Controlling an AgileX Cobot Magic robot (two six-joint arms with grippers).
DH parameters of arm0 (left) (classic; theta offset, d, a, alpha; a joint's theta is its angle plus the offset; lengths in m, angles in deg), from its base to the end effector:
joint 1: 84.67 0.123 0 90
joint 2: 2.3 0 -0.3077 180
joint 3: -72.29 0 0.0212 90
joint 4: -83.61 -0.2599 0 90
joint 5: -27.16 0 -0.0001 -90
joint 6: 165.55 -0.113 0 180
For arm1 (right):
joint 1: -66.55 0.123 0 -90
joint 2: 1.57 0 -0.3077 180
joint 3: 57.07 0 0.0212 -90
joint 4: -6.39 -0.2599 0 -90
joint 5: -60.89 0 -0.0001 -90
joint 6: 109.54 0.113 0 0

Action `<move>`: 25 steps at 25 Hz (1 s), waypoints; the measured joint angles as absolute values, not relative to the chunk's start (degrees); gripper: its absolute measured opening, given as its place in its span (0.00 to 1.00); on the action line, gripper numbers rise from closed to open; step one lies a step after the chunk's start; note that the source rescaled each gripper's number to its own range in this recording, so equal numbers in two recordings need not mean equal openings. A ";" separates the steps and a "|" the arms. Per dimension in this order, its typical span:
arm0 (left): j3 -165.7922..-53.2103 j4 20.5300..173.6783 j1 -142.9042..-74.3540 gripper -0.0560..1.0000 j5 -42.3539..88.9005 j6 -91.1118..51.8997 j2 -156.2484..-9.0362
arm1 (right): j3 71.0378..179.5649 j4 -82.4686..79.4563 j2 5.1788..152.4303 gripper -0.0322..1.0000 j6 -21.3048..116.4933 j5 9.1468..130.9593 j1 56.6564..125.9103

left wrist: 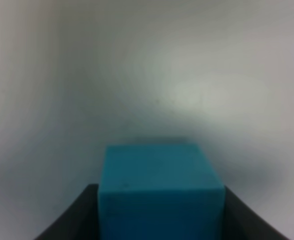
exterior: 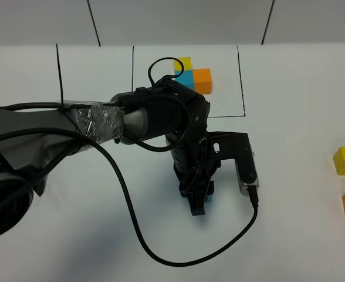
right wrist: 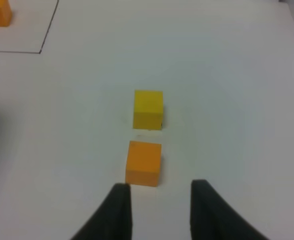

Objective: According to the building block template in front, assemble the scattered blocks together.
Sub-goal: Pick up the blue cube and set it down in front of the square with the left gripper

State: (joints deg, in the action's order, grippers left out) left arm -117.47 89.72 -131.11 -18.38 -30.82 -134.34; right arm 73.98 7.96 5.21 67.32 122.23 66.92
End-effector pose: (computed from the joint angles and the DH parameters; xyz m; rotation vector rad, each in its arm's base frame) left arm 0.3115 -0.3401 0.1206 2.0316 2.1077 -0.1263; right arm -0.0021 -0.0027 0.2717 -0.0610 2.0426 -0.0630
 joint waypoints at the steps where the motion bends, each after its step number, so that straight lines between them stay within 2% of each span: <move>1: -117.47 89.72 -131.11 0.06 -18.44 -30.82 -134.51 | 73.98 7.96 5.21 0.03 67.32 122.23 66.92; 22: -119.11 89.90 -131.11 0.05 -20.17 -30.09 -136.95 | 73.98 7.96 5.21 0.03 67.54 122.23 66.92; 25: -120.04 89.04 -131.11 0.13 -21.30 -28.09 -137.53 | 73.98 7.96 5.21 0.03 67.48 122.23 66.92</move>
State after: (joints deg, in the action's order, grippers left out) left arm -120.04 89.04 -131.11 -21.30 -28.09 -137.53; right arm 73.98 7.96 5.21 67.48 122.23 66.92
